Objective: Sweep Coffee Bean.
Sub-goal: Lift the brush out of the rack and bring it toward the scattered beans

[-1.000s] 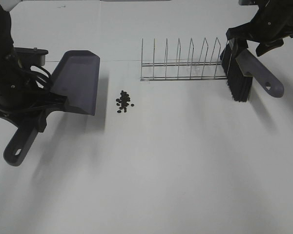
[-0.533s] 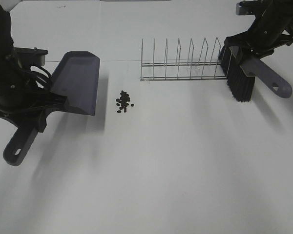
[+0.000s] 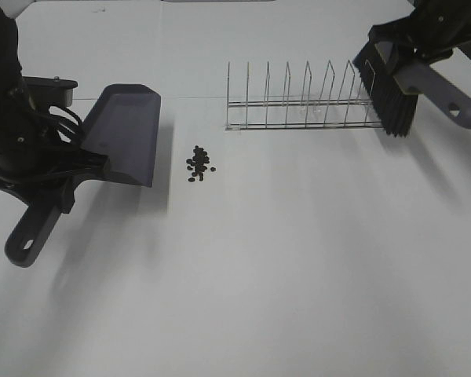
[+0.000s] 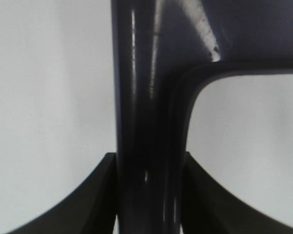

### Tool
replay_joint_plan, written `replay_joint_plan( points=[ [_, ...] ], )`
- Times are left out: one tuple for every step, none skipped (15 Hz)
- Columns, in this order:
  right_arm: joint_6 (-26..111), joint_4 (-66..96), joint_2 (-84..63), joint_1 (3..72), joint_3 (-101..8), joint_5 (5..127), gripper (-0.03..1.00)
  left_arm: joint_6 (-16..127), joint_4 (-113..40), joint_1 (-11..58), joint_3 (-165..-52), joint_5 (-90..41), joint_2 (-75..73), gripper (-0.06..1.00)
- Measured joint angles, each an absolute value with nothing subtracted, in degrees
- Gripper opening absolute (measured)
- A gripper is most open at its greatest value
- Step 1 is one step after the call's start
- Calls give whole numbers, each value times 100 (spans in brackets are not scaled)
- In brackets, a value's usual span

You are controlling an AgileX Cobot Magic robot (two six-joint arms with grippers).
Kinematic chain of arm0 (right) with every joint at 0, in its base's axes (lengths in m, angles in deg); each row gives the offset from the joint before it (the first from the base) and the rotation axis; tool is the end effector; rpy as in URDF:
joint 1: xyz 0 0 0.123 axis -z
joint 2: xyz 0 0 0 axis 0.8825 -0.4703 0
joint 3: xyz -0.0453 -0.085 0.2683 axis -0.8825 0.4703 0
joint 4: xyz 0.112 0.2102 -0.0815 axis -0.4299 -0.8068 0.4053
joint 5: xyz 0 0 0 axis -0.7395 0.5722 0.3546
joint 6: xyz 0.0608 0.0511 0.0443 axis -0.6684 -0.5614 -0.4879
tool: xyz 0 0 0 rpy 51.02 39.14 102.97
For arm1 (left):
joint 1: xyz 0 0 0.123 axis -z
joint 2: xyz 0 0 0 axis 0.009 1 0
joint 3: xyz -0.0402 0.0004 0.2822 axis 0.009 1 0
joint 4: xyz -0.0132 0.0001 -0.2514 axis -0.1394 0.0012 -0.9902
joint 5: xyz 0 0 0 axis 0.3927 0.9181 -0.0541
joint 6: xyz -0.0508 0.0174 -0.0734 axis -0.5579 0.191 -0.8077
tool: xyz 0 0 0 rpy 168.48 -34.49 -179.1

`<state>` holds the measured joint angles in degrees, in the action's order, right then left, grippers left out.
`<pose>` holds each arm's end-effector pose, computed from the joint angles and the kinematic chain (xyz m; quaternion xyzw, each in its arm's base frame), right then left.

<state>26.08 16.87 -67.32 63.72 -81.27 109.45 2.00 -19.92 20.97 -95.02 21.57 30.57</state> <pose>0.5035 -0.0081 0.2135 -0.0179 0.9696 0.0304 0.2421 0.3176 -0.1212 0.1757 0.0327 0.9978 0.0001 0.0581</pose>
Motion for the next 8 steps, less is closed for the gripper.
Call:
replay_joint_plan(
  points=[
    [2608,1687,-6502,6372,-8127,11020,27,200,-1992,2097,-9502,2157,3057,32],
    [2608,1669,-6279,6372,-8127,11157,27,200,-1992,2097,-9502,2157,3057,32],
    [2608,1652,-6038,6372,-8127,11375,27,200,-1992,2097,-9502,2157,3057,32],
    [2608,1652,-5889,6372,-8127,11627,27,200,-1992,2097,-9502,2157,3057,32],
    [2608,1641,-5781,6372,-8127,11770,27,200,-1992,2097,-9502,2157,3057,32],
    [2608,1641,-5689,6372,-8127,11839,27,200,-1992,2097,-9502,2157,3057,32],
    [2608,1641,-5614,6372,-8127,11919,27,200,-1992,2097,-9502,2162,3057,32],
    [2602,1623,-5551,6372,-8127,12074,27,200,-1992,2097,-9502,2168,3057,32]
  ],
)
